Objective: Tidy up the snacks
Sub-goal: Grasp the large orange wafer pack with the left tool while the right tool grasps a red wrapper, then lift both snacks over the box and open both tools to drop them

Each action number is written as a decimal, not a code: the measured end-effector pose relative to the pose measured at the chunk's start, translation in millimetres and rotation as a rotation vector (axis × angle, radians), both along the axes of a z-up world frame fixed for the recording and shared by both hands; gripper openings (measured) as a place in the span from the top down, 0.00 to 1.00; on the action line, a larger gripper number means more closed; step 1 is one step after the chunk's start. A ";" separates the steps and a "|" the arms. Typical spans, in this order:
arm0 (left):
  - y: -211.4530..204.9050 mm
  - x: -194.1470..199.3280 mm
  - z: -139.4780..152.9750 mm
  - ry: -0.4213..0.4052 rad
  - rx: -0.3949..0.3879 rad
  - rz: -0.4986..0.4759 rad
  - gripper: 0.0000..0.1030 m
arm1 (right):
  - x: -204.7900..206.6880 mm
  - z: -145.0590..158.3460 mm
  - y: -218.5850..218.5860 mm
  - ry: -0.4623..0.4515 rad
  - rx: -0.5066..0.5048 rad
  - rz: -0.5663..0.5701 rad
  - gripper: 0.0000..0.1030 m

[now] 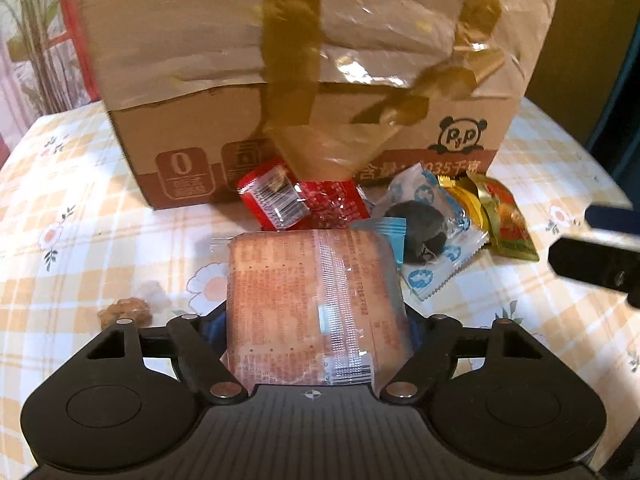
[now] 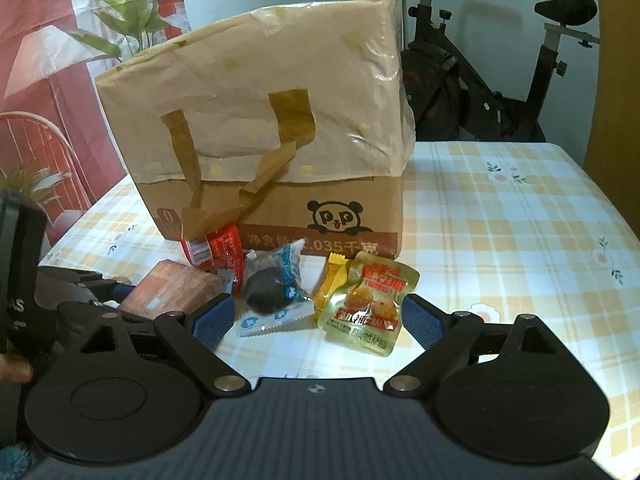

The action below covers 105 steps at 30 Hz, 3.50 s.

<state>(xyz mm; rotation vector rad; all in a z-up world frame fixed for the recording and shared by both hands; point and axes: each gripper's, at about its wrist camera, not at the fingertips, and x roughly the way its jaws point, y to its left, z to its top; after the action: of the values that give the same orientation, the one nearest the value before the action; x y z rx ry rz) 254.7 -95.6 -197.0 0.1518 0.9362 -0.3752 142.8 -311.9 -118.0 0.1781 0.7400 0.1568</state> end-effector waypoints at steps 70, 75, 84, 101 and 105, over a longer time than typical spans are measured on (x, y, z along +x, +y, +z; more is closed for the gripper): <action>84.1 -62.7 40.5 -0.158 -0.106 0.199 0.25 | -14.8 -34.9 79.4 -0.007 -0.118 0.323 0.70; 83.1 -61.4 44.3 -0.165 -0.104 0.187 0.25 | -21.3 -21.0 70.0 -0.090 -0.076 0.286 0.70; 77.1 -53.0 103.9 -0.324 -0.117 0.132 0.25 | -19.1 30.8 42.3 -0.278 -0.036 0.216 0.69; 10.6 62.6 207.7 -0.479 -0.215 0.102 0.25 | 75.7 127.0 1.4 -0.601 -0.138 0.135 0.69; -11.7 90.0 203.4 -0.453 -0.186 0.111 0.25 | 106.1 120.2 -9.4 -0.544 -0.172 0.089 0.69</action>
<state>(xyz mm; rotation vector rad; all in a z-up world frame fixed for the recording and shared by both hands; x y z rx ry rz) 344.7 -107.3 6.4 0.0116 0.4577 -0.3059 249.0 -321.3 2.3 -0.0630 0.2165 0.2139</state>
